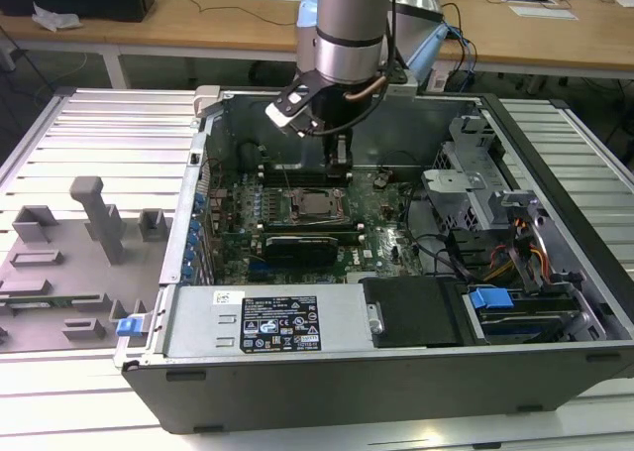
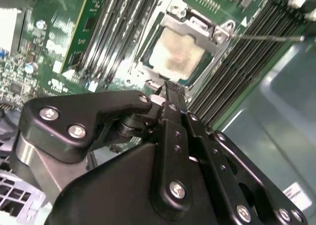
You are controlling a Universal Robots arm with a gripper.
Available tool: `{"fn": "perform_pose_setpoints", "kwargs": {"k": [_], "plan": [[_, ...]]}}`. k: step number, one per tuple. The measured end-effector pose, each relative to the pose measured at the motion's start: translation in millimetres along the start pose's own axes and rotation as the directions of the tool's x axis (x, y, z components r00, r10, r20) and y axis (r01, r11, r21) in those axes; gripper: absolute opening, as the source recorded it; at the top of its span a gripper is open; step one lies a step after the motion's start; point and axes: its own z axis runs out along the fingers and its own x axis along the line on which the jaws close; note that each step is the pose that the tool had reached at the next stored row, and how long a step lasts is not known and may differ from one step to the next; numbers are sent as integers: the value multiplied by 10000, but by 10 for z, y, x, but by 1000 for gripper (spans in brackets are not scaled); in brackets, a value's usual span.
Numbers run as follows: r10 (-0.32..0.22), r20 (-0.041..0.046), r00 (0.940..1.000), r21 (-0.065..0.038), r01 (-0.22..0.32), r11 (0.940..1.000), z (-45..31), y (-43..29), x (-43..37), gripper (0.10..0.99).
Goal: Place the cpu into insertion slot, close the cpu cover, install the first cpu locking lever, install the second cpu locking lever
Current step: 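Close the cpu cover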
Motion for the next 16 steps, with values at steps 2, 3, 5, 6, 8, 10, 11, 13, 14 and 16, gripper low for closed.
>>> {"fn": "perform_pose_setpoints", "kwargs": {"k": [2,3,5,6,8,10,11,13,14,16], "plan": [[1,1,10000,-1,-1,10000,18,-43,-1,106],[0,1,10000,-1,0,10000,31,-70,-2,106],[0,0,10000,-1,0,10000,59,-104,-9,106],[1,1,10000,-1,-1,10000,67,-112,-11,106],[0,0,10000,-1,0,10000,95,-127,-18,106],[0,1,10000,-1,0,10000,124,-146,-21,106],[1,0,10000,-1,-1,10000,137,-155,-21,106],[-2,2,10000,0,2,10000,145,-160,-22,106],[0,2,10000,0,0,10000,145,-161,-21,106],[-397,18,9992,-3,397,9992,146,-161,-21,106]]}}
